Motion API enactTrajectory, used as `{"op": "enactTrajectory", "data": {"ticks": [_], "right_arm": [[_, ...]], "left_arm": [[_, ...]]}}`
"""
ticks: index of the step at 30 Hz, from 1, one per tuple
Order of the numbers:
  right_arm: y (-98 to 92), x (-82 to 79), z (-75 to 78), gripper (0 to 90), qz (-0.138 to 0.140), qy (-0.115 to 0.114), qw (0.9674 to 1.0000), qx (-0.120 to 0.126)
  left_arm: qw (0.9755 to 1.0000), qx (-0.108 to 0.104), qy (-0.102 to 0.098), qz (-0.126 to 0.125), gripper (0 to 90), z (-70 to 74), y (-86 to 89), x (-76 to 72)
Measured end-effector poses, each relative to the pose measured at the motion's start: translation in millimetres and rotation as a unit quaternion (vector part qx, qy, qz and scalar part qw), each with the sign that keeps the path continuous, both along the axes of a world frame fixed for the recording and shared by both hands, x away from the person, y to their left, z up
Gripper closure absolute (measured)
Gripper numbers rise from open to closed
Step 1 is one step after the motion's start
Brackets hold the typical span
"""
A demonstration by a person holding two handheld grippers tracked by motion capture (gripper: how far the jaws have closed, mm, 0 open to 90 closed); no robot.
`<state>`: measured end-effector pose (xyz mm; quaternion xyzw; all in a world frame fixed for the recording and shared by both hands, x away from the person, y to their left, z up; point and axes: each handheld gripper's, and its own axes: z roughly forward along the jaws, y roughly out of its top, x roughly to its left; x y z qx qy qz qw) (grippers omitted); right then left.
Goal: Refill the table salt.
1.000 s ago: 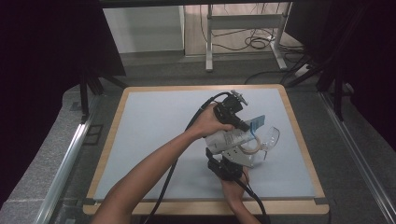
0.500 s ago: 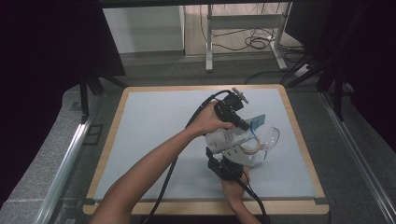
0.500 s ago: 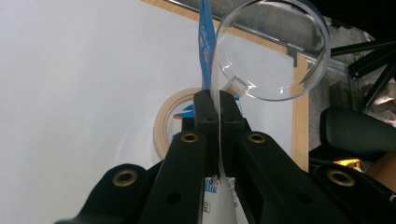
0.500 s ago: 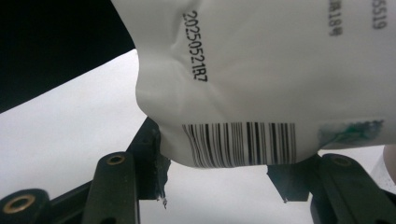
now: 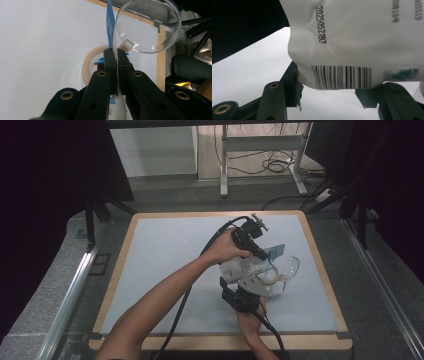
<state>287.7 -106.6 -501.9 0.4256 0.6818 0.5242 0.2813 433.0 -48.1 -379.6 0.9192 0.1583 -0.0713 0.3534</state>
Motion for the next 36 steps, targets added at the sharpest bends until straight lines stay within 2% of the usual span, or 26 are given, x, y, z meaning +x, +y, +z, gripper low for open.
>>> {"op": "enactTrajectory", "data": {"ticks": [14, 36], "right_arm": [[-1.9, 1.1, 0.0, 46.8, 0.001, -0.003, 1.0000, -0.004], [-1.0, 0.3, 0.2, 46.9, -0.002, -0.003, 1.0000, 0.001]], "left_arm": [[1.0000, -0.005, 0.003, 0.001, 90.0, -1.8, -2.5, -0.2], [1.0000, 0.002, 0.008, -0.003, 90.0, -4.6, -6.3, 0.7]]}}
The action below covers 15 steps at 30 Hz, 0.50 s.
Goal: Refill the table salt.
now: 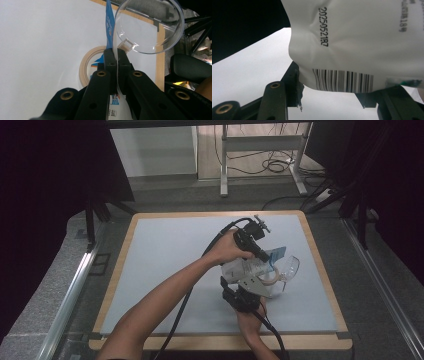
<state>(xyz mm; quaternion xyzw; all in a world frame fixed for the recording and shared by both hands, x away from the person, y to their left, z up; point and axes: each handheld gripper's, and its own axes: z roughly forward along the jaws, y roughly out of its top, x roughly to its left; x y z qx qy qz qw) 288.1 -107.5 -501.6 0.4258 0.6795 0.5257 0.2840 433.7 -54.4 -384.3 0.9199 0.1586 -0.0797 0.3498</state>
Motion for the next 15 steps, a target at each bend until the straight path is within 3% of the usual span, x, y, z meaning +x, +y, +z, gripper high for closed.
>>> {"op": "enactTrajectory", "data": {"ticks": [15], "right_arm": [[-0.2, 0.0, 0.5, 47.2, -0.001, 0.001, 1.0000, 0.001]], "left_arm": [[1.0000, 0.002, 0.000, 0.000, 90.0, -1.0, -1.8, 0.4]]}}
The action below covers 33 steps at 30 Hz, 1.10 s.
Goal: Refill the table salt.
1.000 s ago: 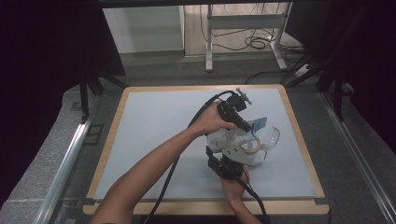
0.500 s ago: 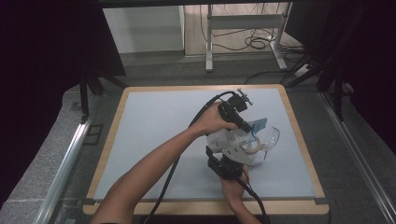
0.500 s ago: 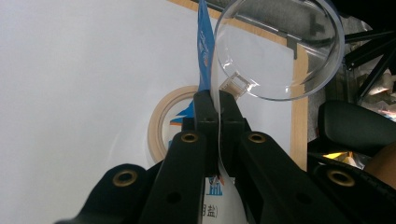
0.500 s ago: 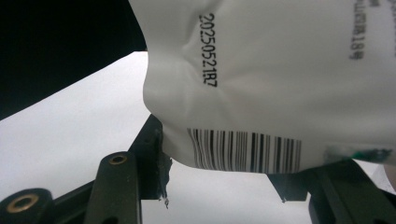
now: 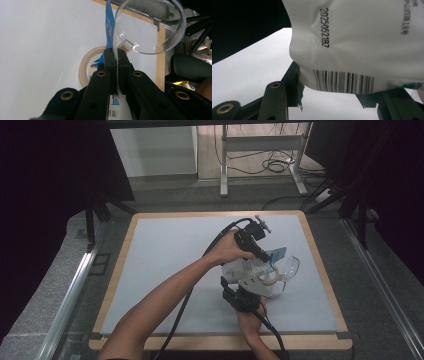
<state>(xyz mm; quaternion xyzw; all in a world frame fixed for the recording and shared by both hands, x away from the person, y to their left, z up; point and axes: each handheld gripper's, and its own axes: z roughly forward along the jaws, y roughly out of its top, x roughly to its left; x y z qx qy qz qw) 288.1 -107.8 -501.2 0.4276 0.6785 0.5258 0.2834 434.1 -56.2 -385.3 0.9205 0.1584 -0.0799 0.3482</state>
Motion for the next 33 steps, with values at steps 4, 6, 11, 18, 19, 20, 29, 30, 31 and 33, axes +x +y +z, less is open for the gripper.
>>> {"op": "enactTrajectory", "data": {"ticks": [4, 6, 11, 18, 19, 20, 29, 30, 31, 33], "right_arm": [[-0.1, 0.1, 0.1, 47.2, 0.001, -0.002, 1.0000, -0.001], [-0.1, 0.1, 0.1, 47.2, 0.001, -0.003, 1.0000, -0.002], [-0.2, 0.0, 0.4, 47.4, 0.001, -0.003, 1.0000, -0.001], [-0.1, 0.1, 0.4, 47.5, 0.000, -0.006, 1.0000, -0.003], [-0.2, 0.0, 0.5, 47.6, 0.001, -0.005, 1.0000, -0.002], [-0.3, 0.1, 0.4, 47.6, 0.000, -0.005, 1.0000, -0.003], [-0.2, -0.4, 1.5, 47.7, -0.001, -0.007, 1.0000, 0.000], [-0.2, -0.5, 1.6, 47.8, -0.001, -0.007, 1.0000, 0.000], [-0.3, -0.5, 1.7, 47.8, -0.002, -0.006, 1.0000, 0.001], [-0.4, -0.7, 2.1, 47.8, -0.002, -0.006, 1.0000, 0.001]], "left_arm": [[1.0000, 0.001, 0.000, -0.001, 90.0, -0.1, 0.0, 0.3], [1.0000, 0.001, 0.000, -0.001, 90.0, -0.2, 0.0, 0.4], [1.0000, 0.001, -0.001, -0.001, 90.0, 0.0, -0.2, 0.1], [1.0000, 0.001, -0.001, 0.000, 90.0, 0.3, -0.2, -0.3], [1.0000, 0.001, -0.001, 0.000, 90.0, 0.3, -0.3, -0.4], [1.0000, 0.001, -0.001, 0.000, 90.0, 0.3, -0.4, -0.4], [1.0000, 0.001, -0.002, -0.002, 90.0, 0.8, -1.1, -0.5], [1.0000, 0.001, -0.001, -0.002, 90.0, 0.7, -1.3, -0.5], [1.0000, 0.001, -0.001, -0.002, 90.0, 0.7, -1.5, -0.6], [1.0000, 0.001, -0.001, -0.002, 90.0, 0.8, -1.9, -0.7]]}}
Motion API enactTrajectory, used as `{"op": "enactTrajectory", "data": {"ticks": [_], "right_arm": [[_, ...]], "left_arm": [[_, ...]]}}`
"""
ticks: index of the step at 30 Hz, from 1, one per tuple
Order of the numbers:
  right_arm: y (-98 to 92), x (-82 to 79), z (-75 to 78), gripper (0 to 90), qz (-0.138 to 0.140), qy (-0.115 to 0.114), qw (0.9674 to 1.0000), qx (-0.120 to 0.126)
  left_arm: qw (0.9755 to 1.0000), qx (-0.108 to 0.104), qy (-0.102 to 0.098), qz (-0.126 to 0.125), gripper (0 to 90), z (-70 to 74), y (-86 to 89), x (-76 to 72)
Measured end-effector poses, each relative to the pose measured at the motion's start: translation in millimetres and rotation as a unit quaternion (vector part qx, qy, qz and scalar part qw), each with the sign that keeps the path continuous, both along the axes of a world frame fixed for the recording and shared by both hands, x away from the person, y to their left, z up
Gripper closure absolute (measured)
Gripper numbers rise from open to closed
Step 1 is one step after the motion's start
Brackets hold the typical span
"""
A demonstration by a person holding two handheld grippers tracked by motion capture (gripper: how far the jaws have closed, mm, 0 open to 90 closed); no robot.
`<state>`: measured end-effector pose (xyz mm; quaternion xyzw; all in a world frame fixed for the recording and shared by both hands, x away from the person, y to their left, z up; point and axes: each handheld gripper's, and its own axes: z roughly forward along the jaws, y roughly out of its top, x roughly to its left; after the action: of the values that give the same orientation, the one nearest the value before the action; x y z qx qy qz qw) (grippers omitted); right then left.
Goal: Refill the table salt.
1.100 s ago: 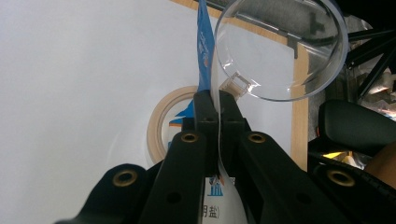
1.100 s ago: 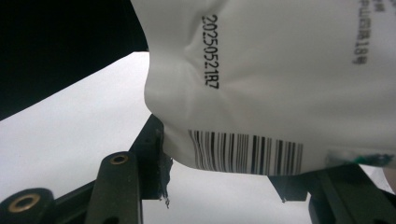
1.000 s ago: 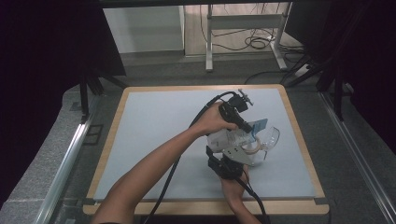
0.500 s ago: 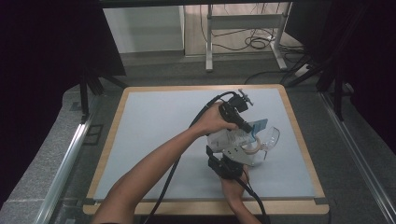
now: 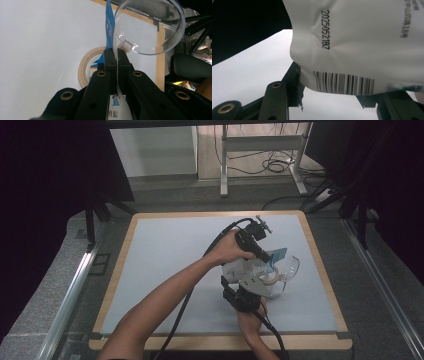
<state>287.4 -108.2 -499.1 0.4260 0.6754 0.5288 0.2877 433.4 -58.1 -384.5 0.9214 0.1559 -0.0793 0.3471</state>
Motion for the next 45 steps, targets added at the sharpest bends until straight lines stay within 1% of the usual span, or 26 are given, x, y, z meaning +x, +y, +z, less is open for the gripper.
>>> {"op": "enactTrajectory", "data": {"ticks": [9, 26, 36, 39, 45], "right_arm": [[-0.7, -0.2, 1.1, 48.1, 0.000, -0.001, 1.0000, 0.002], [-0.1, 0.1, 1.9, 48.5, 0.005, -0.005, 1.0000, 0.004], [1.0, 0.4, 1.9, 48.5, 0.007, -0.005, 1.0000, 0.004], [1.4, 0.5, 1.8, 48.5, 0.009, -0.004, 1.0000, 0.003], [1.7, 0.4, 2.1, 48.5, 0.009, -0.004, 0.9999, 0.003]], "left_arm": [[1.0000, 0.002, 0.000, 0.000, 90.0, -0.2, -1.4, -0.4], [1.0000, 0.004, -0.005, 0.006, 90.0, 1.3, 1.1, -1.9], [1.0000, 0.005, -0.007, 0.005, 90.0, 1.2, 3.6, -1.5], [1.0000, 0.002, -0.005, 0.008, 90.0, 0.5, 4.2, -1.7], [1.0000, 0.003, -0.002, 0.009, 90.0, 0.2, 4.2, -1.2]]}}
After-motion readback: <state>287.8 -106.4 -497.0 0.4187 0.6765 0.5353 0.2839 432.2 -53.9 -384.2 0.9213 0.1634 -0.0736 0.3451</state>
